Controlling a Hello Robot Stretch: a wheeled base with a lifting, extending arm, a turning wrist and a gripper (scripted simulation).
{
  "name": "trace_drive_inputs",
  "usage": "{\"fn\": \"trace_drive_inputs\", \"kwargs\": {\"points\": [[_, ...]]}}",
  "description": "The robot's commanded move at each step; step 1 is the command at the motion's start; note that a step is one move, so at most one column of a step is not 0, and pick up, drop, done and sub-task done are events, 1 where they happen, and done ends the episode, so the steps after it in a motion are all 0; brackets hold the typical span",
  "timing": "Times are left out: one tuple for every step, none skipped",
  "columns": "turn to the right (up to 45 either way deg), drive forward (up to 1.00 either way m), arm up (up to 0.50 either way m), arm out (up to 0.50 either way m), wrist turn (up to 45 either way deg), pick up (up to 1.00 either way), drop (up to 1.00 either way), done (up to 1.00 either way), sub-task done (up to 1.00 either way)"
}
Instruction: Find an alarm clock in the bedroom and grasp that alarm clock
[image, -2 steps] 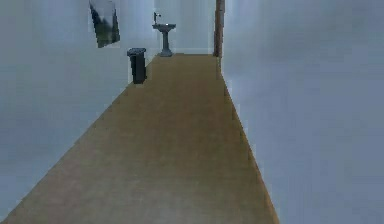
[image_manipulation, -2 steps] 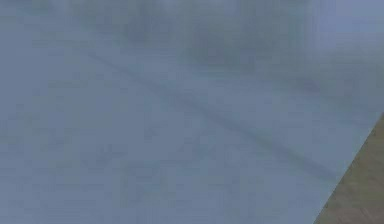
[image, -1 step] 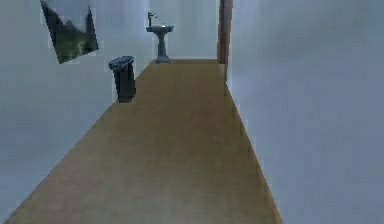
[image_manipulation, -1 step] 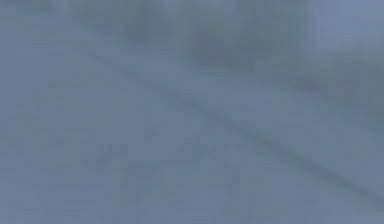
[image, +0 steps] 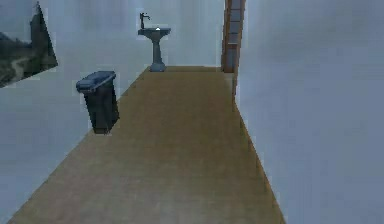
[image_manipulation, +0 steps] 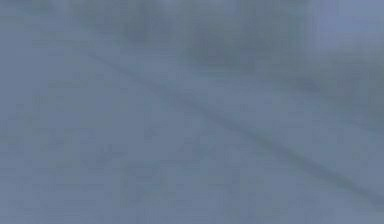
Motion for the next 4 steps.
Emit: {"fn": "trace_drive_inputs", "kwargs": {"points": [[0.0, 1.0, 0.0, 0.0, 0.0, 0.0, 0.0, 0.0, 0.0], [0.0, 1.0, 0.0, 0.0, 0.0, 0.0, 0.0, 0.0, 0.0], [0.0, 1.0, 0.0, 0.0, 0.0, 0.0, 0.0, 0.0, 0.0], [3.0, 0.0, 0.0, 0.0, 0.0, 0.0, 0.0, 0.0, 0.0]]}}
